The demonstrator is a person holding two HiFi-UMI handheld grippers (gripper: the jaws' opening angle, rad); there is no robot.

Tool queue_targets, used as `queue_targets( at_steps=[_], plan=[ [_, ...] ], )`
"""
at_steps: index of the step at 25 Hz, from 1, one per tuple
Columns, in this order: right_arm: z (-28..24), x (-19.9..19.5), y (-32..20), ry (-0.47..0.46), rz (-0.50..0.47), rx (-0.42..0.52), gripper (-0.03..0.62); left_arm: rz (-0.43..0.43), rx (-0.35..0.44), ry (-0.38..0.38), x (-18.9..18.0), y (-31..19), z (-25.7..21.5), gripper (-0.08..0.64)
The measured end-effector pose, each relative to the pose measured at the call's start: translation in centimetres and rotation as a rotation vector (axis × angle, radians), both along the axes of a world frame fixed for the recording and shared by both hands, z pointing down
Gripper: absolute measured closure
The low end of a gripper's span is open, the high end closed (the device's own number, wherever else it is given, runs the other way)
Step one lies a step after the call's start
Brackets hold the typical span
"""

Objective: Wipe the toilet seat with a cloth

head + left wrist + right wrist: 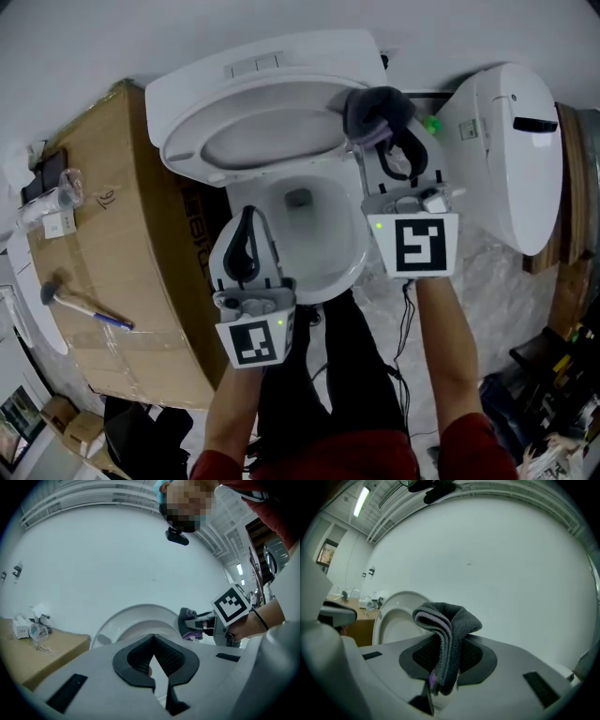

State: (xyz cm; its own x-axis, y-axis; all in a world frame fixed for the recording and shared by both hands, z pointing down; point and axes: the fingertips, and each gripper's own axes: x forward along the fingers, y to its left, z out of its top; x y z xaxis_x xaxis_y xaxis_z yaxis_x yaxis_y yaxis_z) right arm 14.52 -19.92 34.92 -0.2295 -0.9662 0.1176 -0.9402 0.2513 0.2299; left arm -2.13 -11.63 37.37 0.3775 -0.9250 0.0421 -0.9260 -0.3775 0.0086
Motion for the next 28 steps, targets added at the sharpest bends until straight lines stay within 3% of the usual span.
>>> queue_targets(
  at_steps=[3,6,10,15,22,28],
  plan=[
    [1.1,1.2,0.5,-0.010,0.037,0.045,0.517,0.010,-0.010,-0.006,0.5,-0.4,0.5,0.548],
    [2.8,1.3,1.5,0.038,0.066,0.069,0.517,0.014,-0.015,-0.004,1.1,-0.8,0.8,0.548],
    [8.1,2.6,1.5,0.026,0.107,-0.051,0.517,0.013,-0.027,-0.014,1.1,-1.1,1.7,0.548],
    [12.2,2.4,1.3,-0.002,0.107,-0.108,0.517,-0.002,-0.058,-0.008,1.1,-1.2,3.5,0.548],
    [20.2,1.5,2.6,-0.061,0.137,-0.323,0.517,0.004,-0.104,-0.027,0.4,-0.9,6.4,0.548],
    [23.9,-0.1,2.6,-0.055,0.111,-0.378,0.517,0.008,-0.138,-0.041,-0.6,-0.8,8.8,0.548]
  ],
)
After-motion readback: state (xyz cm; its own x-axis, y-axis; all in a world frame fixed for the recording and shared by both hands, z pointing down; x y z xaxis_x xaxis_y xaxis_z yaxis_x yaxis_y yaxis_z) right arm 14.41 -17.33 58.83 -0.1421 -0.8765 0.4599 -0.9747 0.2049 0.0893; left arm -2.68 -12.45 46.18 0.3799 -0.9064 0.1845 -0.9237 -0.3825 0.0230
